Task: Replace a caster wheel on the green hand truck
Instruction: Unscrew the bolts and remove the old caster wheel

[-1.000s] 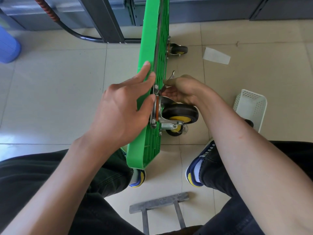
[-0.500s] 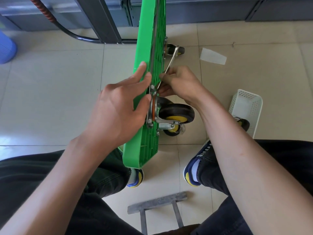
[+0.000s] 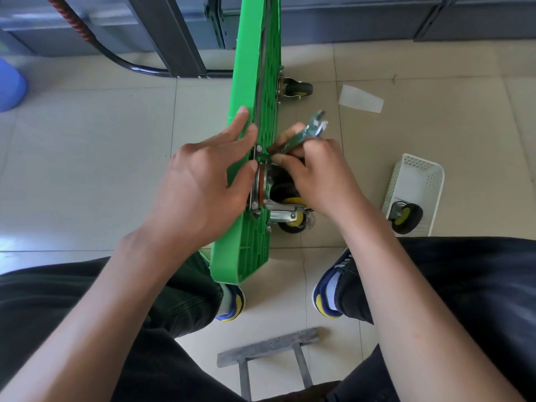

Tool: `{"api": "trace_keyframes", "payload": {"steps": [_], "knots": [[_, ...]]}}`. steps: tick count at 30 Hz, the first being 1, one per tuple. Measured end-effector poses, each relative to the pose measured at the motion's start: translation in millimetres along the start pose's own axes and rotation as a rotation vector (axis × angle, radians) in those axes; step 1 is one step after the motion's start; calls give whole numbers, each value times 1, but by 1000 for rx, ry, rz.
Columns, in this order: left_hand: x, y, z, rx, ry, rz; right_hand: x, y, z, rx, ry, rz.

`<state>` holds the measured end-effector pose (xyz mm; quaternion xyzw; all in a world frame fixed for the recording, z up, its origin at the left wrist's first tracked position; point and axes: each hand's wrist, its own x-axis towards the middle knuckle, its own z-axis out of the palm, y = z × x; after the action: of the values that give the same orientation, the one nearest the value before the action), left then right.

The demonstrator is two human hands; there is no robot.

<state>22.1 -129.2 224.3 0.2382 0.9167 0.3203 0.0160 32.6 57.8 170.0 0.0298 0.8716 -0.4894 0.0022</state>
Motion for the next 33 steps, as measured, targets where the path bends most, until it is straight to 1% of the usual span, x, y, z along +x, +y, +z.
{"api": "trace_keyframes", "payload": {"steps": [3, 8, 14, 19, 25, 28, 33], "knots": [[-1, 0, -1, 3, -13, -5, -7, 10, 4, 54, 60, 13], [-1, -1, 0, -7, -11, -3, -7, 20, -1, 201, 188, 126], [-1, -1, 0, -14, -10, 4, 15, 23, -4, 376, 229, 248], [-1, -1, 0, -6, 0, 6, 42, 33, -1, 469, 184, 363], [-1, 0, -1, -11, 9, 15, 63, 43, 5, 633, 1, 581], [0, 2, -1, -16, 10, 8, 65, 44, 5, 672, -66, 626], [-1, 1, -1, -23, -7, 12, 64, 50, 6, 753, -129, 701]]}}
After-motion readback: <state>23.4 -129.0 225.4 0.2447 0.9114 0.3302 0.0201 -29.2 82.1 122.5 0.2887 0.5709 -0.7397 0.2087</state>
